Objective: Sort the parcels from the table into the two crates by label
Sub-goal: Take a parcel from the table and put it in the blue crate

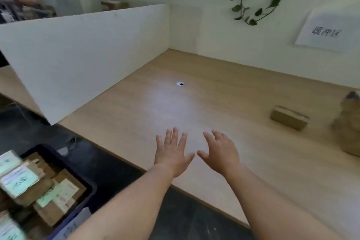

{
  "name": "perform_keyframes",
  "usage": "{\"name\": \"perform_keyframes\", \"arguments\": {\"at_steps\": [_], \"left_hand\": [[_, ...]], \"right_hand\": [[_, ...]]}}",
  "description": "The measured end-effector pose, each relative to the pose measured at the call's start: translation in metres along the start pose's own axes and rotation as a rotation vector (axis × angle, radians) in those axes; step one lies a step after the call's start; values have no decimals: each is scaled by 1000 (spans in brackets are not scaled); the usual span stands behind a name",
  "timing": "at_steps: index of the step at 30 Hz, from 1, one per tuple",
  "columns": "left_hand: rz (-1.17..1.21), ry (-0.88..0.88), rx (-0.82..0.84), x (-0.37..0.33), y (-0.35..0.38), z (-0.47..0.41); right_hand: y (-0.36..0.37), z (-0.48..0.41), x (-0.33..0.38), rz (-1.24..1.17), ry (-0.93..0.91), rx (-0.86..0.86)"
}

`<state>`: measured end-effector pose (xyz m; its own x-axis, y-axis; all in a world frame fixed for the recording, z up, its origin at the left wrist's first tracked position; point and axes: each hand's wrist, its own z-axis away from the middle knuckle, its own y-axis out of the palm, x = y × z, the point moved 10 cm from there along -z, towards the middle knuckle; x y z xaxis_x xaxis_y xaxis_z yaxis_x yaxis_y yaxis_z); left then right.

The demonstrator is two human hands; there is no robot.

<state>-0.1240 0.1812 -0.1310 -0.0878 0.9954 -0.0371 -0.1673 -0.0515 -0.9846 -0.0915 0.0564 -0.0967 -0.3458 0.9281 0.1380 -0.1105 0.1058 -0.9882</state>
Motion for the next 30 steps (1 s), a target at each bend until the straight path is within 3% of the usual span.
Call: {"name": "perform_keyframes", "arguments": {"at_steps": [12, 22, 30], "left_hand": [[-93, 204, 31, -217, -7, -49], [-128, 388, 73, -322, 9, -90], [-64, 434, 98, -371, 11, -162]], "right_hand": [[-31, 40, -223, -51, 256, -85], [-19, 56, -327, -111, 457, -74], [-19, 15, -397, -100, 543, -32]]}}
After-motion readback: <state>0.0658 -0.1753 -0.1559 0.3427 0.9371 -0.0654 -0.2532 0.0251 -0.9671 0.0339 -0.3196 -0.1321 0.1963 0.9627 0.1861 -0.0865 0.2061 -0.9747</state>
